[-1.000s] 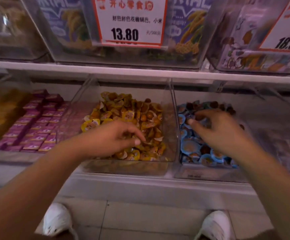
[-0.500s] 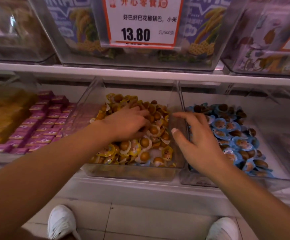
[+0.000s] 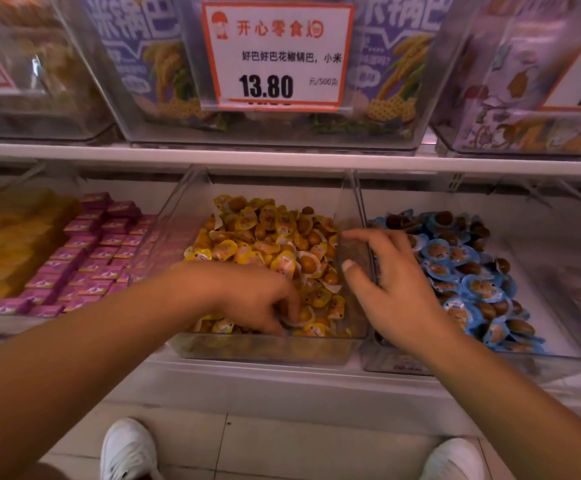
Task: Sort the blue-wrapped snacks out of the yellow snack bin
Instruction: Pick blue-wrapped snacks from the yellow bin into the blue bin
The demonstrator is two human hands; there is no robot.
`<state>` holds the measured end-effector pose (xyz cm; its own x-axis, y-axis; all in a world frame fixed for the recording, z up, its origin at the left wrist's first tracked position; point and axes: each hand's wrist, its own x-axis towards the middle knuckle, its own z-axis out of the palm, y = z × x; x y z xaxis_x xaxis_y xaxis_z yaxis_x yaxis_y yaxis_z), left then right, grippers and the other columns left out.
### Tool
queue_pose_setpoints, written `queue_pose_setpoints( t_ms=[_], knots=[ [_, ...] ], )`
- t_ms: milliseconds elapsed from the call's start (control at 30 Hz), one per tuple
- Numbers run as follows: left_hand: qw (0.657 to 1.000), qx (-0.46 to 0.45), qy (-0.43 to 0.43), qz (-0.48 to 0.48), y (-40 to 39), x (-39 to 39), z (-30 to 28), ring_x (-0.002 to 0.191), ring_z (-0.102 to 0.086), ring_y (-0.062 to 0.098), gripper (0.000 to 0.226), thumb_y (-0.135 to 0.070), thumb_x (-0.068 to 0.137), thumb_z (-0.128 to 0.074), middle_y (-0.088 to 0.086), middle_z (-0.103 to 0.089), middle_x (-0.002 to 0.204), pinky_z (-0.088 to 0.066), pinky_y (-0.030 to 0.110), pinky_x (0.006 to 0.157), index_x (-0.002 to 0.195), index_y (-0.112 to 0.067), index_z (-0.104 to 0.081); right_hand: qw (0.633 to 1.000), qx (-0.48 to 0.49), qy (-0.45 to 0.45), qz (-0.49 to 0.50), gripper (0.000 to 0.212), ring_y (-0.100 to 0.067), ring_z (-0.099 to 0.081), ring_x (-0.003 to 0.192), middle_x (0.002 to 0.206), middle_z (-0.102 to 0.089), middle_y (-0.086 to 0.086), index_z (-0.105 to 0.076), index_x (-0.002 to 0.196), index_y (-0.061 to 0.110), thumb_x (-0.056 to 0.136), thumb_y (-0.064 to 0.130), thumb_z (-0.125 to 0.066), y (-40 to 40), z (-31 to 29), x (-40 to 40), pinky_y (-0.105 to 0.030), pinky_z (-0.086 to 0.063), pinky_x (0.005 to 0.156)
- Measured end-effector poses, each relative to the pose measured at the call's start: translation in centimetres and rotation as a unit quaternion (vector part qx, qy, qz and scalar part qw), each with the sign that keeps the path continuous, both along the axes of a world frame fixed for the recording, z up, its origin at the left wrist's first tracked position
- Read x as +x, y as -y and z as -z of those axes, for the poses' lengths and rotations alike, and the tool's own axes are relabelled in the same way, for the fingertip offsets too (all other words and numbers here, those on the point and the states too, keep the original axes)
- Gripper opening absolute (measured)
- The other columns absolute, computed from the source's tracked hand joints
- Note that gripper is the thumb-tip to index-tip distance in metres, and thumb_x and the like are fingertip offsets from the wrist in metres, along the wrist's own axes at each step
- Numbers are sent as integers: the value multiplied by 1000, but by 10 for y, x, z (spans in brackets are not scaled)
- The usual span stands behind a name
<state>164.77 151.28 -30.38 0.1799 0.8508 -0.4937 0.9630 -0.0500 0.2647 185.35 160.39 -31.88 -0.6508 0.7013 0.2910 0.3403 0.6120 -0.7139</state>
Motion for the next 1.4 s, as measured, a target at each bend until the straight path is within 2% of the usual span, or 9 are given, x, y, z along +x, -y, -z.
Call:
queue_pose_setpoints(
  t_ms=[167,433,567,667,800,1000,1167,1300,1400],
  knots=[
    [993,15,-111,33,-2,-10,4,122,-50,21,75,-58,69,-72,-8,-52,135,-42,38,101,136,-35,-50,1000,3,3,-1,37,-2,-44,106,126,-37,10,-48,128,44,92,40,-54,-1,0,-1,-3,-33,78],
    [997,-73,-10,-20,-13,9,5,113,-57,19,50,-59,87,-59,-8,-60,126,-48,36,96,129,-32,-57,1000,9,1,3,37,-4,-45,103,125,-36,11,-49,128,43,92,37,-56,-1,1,-1,-5,-32,78],
    [988,-80,-129,-25,-25,28,13,88,-56,23,42,-64,87,-54,2,-65,109,-44,32,71,100,-25,-60,1000,10,1,4,39,-2,-43,104,124,-35,12,-48,129,42,91,37,-55,-2,1,-2,-4,-31,79],
    [973,-125,-193,8,-28,39,17,99,-58,28,52,-57,96,-45,8,-63,125,-40,33,75,122,-16,-62,1000,12,0,6,39,-2,-42,105,124,-37,9,-50,130,38,92,33,-57,-2,-2,-1,-13,-35,83],
    [985,-157,-57,-53,-21,37,7,108,-47,17,66,-69,95,-29,-5,-55,125,-30,27,88,127,-21,-60,1000,10,3,4,41,-6,-43,107,125,-38,5,-51,131,35,91,30,-59,0,-3,-2,-22,-35,90],
    [979,-150,99,-99,-17,26,13,114,-53,14,37,-54,96,-49,-11,-61,115,-41,31,101,118,-28,-64,1000,13,11,12,42,-7,-44,105,125,-37,5,-51,131,35,89,30,-58,1,-6,-3,-22,-35,91],
    [969,-33,213,-118,-13,26,30,69,-54,0,30,-51,93,-57,-21,-57,69,-46,21,66,88,-23,-67,1000,11,15,16,42,-6,-44,102,123,-35,8,-50,130,37,89,29,-59,2,-6,-3,-23,-37,89],
    [914,65,335,-220,-9,16,30,66,-50,13,38,-61,84,-61,-3,-55,71,-43,37,63,80,-23,-68,1000,12,18,19,42,-7,-45,104,125,-37,7,-50,130,37,89,30,-59,1,-5,-3,-21,-36,87],
    [858,143,392,-300,-11,6,26,57,-52,11,35,-50,92,-61,0,-58,66,-44,29,55,81,-18,-69,999,8,28,12,42,-8,-47,106,126,-36,8,-49,130,40,89,34,-58,1,-4,-2,-21,-38,87]
  ],
)
